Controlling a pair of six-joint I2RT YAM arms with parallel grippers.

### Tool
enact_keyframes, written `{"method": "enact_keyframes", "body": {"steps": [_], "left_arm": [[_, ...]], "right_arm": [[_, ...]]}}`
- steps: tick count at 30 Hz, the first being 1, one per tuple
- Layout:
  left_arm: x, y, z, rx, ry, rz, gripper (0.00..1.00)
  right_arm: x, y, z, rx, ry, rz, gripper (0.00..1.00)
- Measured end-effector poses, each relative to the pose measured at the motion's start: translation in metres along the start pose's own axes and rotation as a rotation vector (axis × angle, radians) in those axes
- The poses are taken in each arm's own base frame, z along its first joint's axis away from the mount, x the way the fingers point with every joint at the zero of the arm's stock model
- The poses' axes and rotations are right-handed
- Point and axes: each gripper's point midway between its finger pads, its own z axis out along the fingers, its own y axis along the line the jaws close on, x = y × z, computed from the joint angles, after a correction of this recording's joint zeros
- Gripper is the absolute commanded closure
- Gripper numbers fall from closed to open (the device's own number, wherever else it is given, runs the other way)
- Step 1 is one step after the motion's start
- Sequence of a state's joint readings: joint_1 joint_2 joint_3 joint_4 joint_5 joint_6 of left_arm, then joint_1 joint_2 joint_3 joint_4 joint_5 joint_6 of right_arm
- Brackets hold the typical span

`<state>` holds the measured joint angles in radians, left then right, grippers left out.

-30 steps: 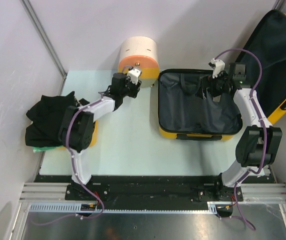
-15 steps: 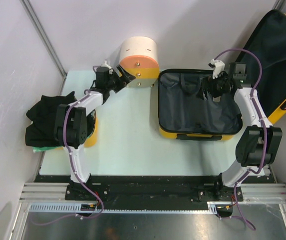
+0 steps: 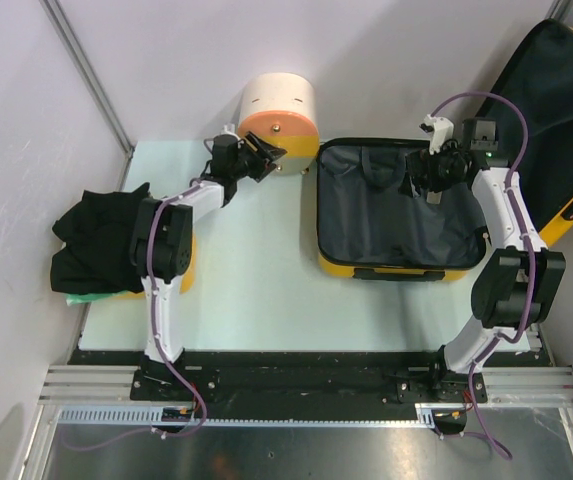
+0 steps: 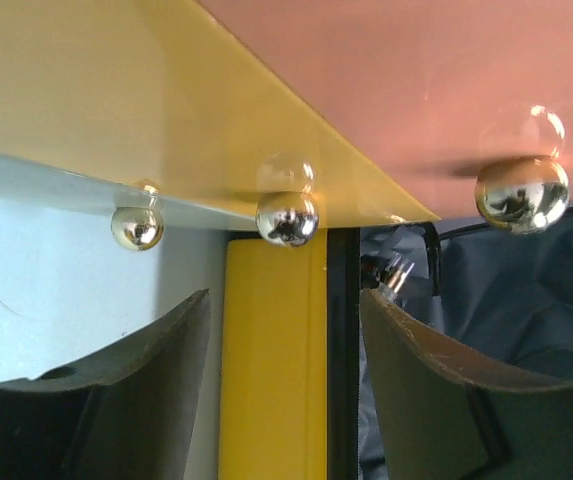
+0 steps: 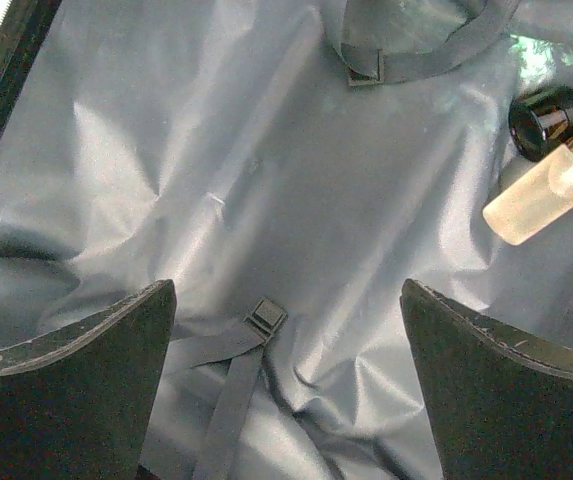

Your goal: Open, take out, and arrange the luggage

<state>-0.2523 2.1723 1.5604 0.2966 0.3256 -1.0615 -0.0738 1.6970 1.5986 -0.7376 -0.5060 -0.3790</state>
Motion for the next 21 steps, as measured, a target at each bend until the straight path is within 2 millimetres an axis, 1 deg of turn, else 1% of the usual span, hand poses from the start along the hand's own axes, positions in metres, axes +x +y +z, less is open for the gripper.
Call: {"method": "enact_keyframes", "body": {"steps": [6, 8, 12, 16, 21], "left_arm": [[-0.005, 0.002, 0.011, 0.014, -0.019, -0.061, 0.33], [-0.005, 0.004, 0.015, 0.014, -0.02, -0.087, 0.34], [-0.004, 0.01, 0.02, 0.01, -0.02, -0.135, 0.42], [-0.004, 0.01, 0.021, 0.011, -0.025, -0.168, 0.43], [-0.008, 0.005, 0.021, 0.03, -0.035, -0.184, 0.44]], "right_arm": [[0.003, -0.003, 0.0, 0.012, 0.029, 0.009, 0.0], [0.003, -0.004, -0.001, 0.014, 0.038, 0.01, 0.0], [0.0, -0.006, -0.002, 0.02, 0.044, 0.011, 0.0], [0.001, -0.007, -0.004, 0.03, 0.054, 0.014, 0.0], [0.005, -0.005, -0.003, 0.029, 0.072, 0.019, 0.0]]}}
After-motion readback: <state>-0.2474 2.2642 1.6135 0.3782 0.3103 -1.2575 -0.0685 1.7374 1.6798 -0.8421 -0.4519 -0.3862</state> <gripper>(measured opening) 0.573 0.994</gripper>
